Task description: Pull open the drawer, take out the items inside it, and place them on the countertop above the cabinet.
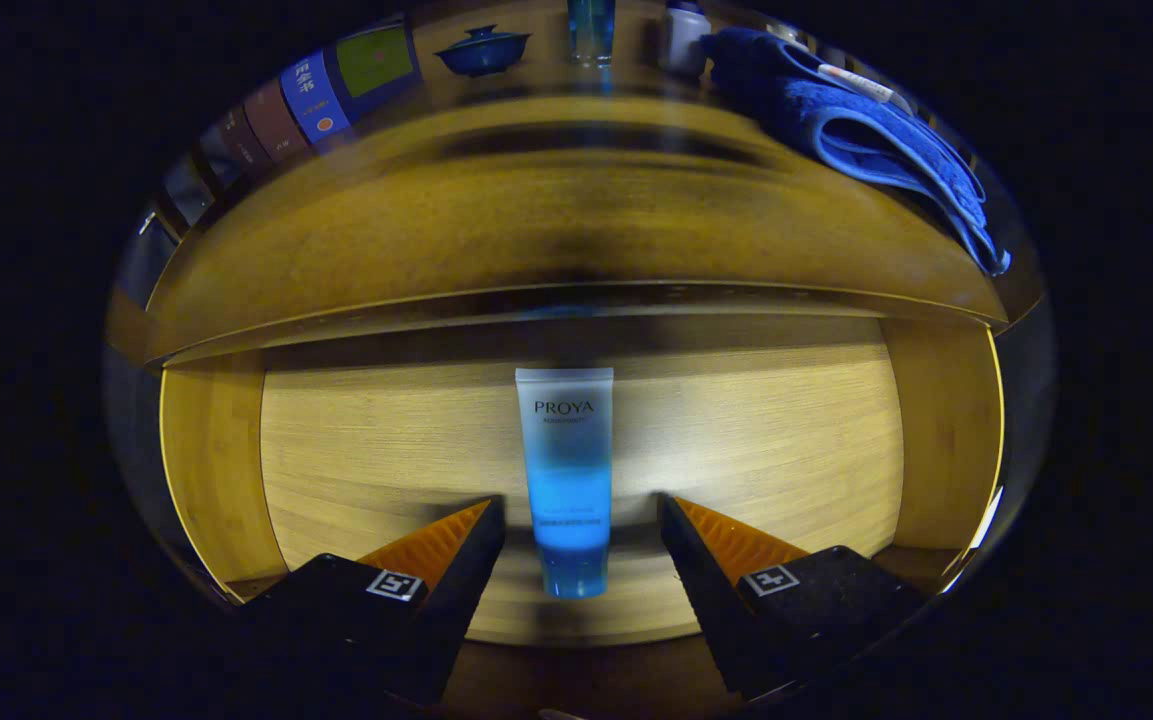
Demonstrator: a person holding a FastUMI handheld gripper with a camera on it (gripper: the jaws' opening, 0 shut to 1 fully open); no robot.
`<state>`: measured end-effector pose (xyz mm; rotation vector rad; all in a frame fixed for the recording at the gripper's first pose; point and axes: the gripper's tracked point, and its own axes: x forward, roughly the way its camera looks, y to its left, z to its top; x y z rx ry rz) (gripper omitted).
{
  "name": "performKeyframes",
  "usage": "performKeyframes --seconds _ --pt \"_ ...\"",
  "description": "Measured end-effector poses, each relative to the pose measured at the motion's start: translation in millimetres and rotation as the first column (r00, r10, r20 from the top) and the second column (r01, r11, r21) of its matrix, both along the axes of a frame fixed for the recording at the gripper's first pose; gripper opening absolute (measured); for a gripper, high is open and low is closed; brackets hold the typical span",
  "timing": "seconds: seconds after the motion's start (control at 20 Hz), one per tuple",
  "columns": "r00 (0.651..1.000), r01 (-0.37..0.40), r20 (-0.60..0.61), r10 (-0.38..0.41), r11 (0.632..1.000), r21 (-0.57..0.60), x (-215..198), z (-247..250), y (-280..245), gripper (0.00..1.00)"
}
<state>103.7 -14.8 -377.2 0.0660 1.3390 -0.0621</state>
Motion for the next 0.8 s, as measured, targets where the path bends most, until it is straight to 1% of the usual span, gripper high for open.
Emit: performKeyframes --seconds 0.05,0.2,0.3,0.45,0.55,0.8 --pt "1.0 -0.008 -0.013 0.008 1.0 0.001 0 -3 1 0.88" --pt "1.0 -0.013 0.01 0.013 1.0 0.005 16 10 1 0.69" --pt "1.0 -0.028 0.012 0.028 1.0 0.006 11 11 4 0.57" --pt "0.999 -0.028 0.015 0.028 0.999 0.015 10 9 1 0.39" --pt "0.999 -0.021 0.037 0.02 0.999 0.027 10 19 2 0.39" --pt "0.985 -0.023 0.171 0.012 0.998 0.061 1 70 1 0.39"
